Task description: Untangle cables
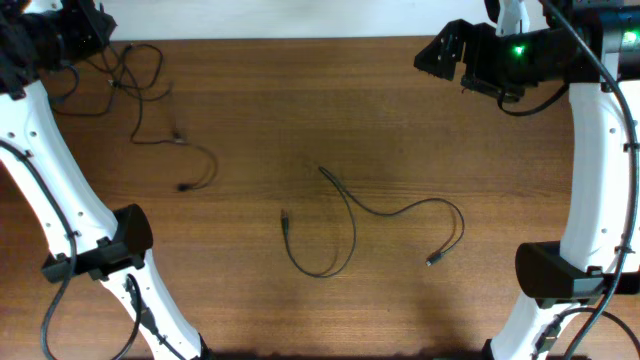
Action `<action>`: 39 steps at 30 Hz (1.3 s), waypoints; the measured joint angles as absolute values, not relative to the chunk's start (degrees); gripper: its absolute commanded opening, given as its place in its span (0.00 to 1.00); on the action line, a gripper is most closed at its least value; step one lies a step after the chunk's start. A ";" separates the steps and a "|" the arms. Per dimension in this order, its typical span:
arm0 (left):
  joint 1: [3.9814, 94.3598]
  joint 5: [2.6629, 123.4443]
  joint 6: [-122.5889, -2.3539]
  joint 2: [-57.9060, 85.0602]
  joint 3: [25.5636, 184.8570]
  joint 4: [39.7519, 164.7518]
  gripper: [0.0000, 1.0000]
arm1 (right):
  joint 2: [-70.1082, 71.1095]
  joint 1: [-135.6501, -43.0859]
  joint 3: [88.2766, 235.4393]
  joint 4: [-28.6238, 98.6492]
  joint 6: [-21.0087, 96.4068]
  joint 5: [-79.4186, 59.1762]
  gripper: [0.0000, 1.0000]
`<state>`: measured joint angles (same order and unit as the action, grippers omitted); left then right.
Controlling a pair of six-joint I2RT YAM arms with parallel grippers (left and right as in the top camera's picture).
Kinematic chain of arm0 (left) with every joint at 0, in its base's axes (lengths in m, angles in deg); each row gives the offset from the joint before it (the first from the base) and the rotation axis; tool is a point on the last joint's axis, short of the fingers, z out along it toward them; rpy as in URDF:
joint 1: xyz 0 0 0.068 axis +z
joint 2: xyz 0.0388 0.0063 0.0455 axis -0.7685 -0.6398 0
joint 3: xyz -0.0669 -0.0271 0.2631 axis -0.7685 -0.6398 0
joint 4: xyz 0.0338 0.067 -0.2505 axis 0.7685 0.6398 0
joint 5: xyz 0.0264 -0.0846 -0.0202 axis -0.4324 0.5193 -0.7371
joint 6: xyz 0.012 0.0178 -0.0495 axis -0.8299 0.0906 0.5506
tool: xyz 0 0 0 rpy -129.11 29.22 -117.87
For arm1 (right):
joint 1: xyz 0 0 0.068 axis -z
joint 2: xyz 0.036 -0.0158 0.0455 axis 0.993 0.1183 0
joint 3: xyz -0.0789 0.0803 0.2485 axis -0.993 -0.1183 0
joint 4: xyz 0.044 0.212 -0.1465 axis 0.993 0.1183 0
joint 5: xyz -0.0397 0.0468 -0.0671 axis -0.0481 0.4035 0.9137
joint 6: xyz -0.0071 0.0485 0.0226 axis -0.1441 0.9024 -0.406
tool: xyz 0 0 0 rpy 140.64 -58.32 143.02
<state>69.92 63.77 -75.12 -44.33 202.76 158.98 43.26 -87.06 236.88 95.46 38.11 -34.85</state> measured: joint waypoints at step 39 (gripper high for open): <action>80.28 49.70 -92.30 -69.32 197.60 163.42 0.02 | 43.26 -87.06 236.88 94.98 38.11 -34.85 0.98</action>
